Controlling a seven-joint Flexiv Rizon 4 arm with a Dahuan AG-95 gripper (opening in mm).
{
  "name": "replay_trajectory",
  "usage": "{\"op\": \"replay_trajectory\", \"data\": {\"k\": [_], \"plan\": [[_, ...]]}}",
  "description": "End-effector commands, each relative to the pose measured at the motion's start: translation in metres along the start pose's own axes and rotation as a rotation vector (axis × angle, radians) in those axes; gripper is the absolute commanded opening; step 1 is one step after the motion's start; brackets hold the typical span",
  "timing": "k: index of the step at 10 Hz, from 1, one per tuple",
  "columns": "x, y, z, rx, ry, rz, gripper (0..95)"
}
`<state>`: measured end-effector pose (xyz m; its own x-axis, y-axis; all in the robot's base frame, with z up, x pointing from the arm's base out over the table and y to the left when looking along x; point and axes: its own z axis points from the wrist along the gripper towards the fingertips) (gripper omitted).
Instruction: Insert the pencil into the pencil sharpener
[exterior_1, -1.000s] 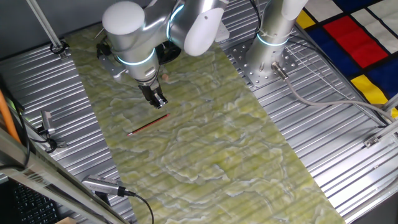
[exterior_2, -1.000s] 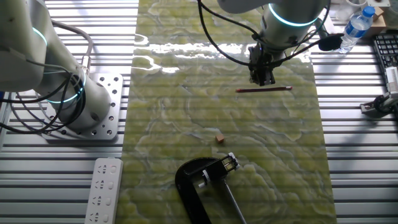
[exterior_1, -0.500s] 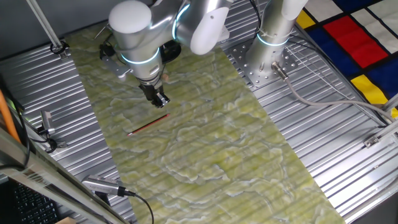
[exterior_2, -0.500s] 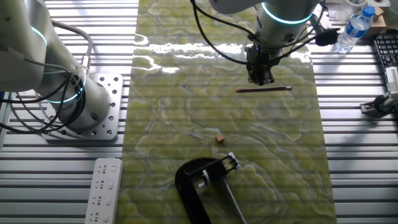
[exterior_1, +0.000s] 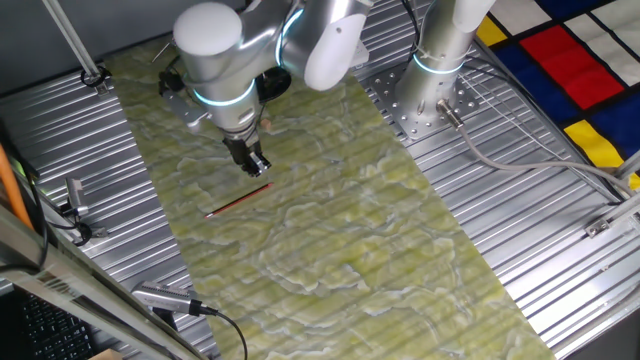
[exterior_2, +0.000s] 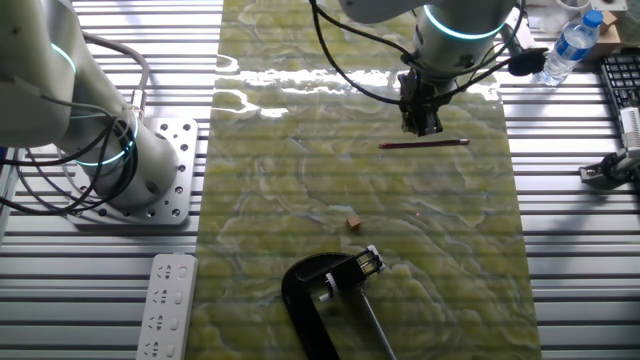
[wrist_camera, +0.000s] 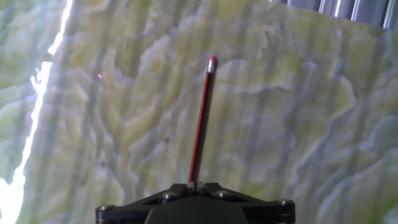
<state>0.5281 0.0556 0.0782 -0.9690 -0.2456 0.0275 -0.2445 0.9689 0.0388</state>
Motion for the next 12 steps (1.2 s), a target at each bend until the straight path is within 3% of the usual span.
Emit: {"op": "replay_trajectory", "data": {"k": [1, 5, 7, 12], "plan": [[-0.007, 0.001, 0.002, 0.000, -0.002, -0.002, 19.0], [-0.030, -0.003, 0.008, -0.002, 0.011, 0.059, 19.0], [-0.037, -0.008, 0.017, -0.010, 0.010, 0.086, 19.0], [-0.044, -0.010, 0.037, -0.006, 0.003, 0.099, 19.0]]}}
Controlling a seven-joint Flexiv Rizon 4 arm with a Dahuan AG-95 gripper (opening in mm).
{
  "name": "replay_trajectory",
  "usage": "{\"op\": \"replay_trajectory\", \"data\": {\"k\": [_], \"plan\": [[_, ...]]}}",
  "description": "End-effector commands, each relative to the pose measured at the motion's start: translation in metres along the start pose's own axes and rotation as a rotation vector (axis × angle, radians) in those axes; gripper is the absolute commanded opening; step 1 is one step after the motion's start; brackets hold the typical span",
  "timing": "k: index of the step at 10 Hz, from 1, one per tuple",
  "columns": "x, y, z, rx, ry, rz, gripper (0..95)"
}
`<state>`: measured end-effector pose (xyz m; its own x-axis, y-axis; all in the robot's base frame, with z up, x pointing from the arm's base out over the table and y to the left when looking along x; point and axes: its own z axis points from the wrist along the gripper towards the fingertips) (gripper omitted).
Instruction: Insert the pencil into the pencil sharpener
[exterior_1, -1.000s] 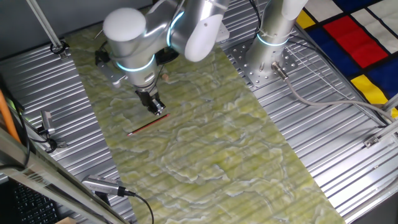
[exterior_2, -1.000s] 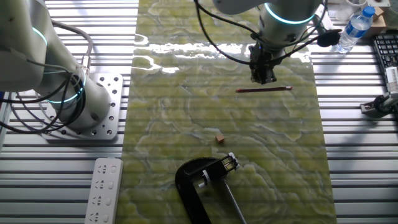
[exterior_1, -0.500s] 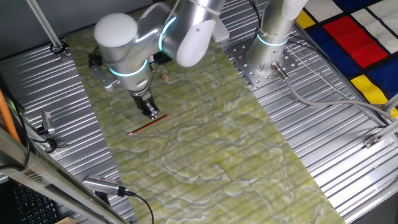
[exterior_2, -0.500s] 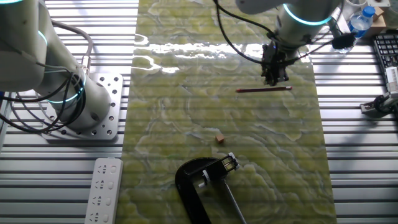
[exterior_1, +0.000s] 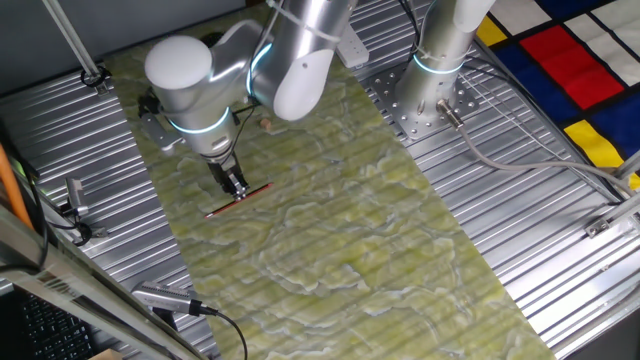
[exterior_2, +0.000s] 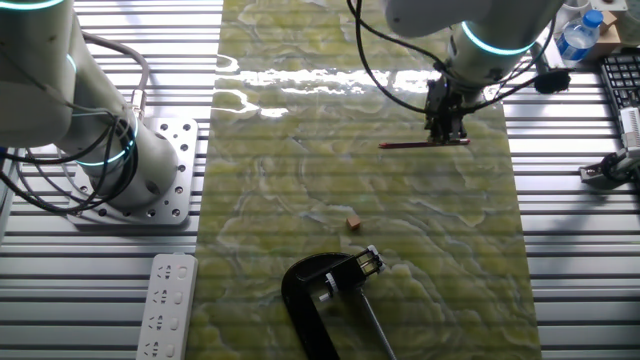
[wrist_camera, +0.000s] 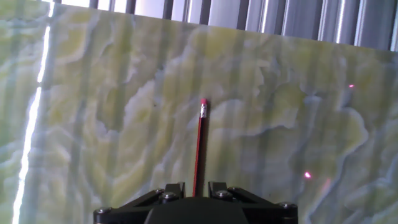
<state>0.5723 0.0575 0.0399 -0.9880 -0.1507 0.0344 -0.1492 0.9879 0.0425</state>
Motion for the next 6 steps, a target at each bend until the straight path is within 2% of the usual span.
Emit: {"op": "replay_trajectory", "data": {"k": [1, 6], "plan": [[-0.001, 0.001, 0.003, 0.002, -0.001, 0.007, 19.0], [-0.007, -0.002, 0.016, 0.004, -0.014, 0.011, 19.0]]}}
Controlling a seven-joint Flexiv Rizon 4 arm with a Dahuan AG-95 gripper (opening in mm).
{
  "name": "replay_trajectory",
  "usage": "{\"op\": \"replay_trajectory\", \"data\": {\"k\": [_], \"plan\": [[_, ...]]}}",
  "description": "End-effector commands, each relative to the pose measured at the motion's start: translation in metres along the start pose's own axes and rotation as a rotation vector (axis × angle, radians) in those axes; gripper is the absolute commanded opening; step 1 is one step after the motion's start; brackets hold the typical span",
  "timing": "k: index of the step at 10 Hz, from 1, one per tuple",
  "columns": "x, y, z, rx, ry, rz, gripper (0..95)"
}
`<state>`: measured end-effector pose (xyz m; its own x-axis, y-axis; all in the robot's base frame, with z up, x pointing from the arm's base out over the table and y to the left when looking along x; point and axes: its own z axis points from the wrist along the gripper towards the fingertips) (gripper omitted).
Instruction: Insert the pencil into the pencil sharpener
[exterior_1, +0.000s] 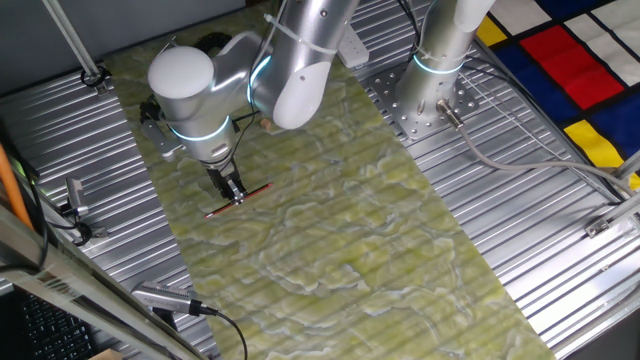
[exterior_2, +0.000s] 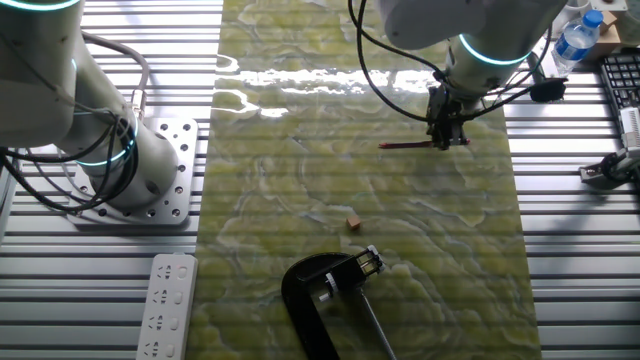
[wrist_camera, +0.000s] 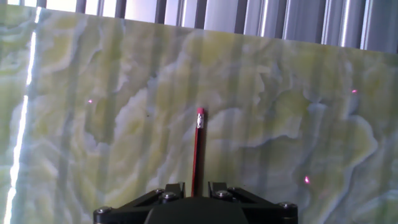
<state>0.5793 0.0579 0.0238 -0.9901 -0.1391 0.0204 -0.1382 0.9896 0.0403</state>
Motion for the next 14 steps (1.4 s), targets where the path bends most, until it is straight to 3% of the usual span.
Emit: {"op": "replay_trajectory", "data": {"k": [1, 9, 10, 14], "plan": [[-0.001, -0.001, 0.003, 0.003, -0.001, -0.001, 19.0], [-0.003, -0.001, 0.015, 0.008, -0.010, 0.018, 19.0], [-0.004, -0.001, 0.016, 0.008, -0.009, 0.022, 0.0], [-0.005, -0.002, 0.015, 0.002, -0.009, 0.009, 0.0]]}}
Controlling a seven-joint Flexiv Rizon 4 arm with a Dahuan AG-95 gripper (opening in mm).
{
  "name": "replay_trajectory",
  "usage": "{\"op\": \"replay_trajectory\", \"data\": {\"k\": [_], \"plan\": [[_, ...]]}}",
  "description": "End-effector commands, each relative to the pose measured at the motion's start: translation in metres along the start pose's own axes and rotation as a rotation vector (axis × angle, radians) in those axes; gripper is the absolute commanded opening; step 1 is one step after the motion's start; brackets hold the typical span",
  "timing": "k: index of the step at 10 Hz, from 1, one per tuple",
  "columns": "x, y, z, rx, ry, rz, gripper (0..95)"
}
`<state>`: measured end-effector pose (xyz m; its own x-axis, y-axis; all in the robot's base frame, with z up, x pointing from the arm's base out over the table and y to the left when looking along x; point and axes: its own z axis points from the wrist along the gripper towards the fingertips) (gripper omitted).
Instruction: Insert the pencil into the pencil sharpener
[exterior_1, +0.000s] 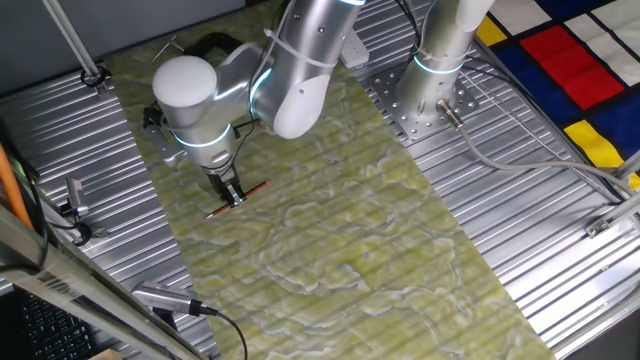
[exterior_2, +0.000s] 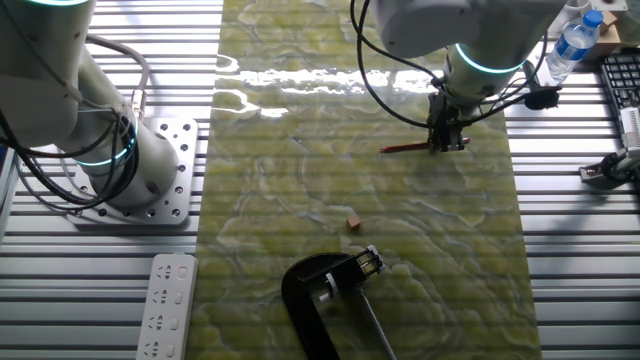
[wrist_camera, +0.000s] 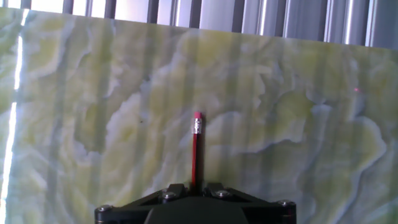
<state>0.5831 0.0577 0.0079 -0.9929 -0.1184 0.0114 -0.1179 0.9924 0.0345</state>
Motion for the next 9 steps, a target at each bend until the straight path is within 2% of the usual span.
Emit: {"op": "replay_trajectory", "data": {"k": [1, 3, 4, 6, 9], "plan": [[-0.002, -0.001, -0.003, -0.013, 0.004, -0.036, 0.0], [-0.005, -0.004, -0.010, -0.056, 0.002, -0.111, 0.0], [-0.007, -0.010, -0.017, -0.077, -0.004, -0.182, 0.0], [-0.007, -0.023, -0.026, -0.073, -0.008, -0.296, 0.0], [-0.008, -0.047, -0.042, -0.057, 0.002, -0.384, 0.0]]}}
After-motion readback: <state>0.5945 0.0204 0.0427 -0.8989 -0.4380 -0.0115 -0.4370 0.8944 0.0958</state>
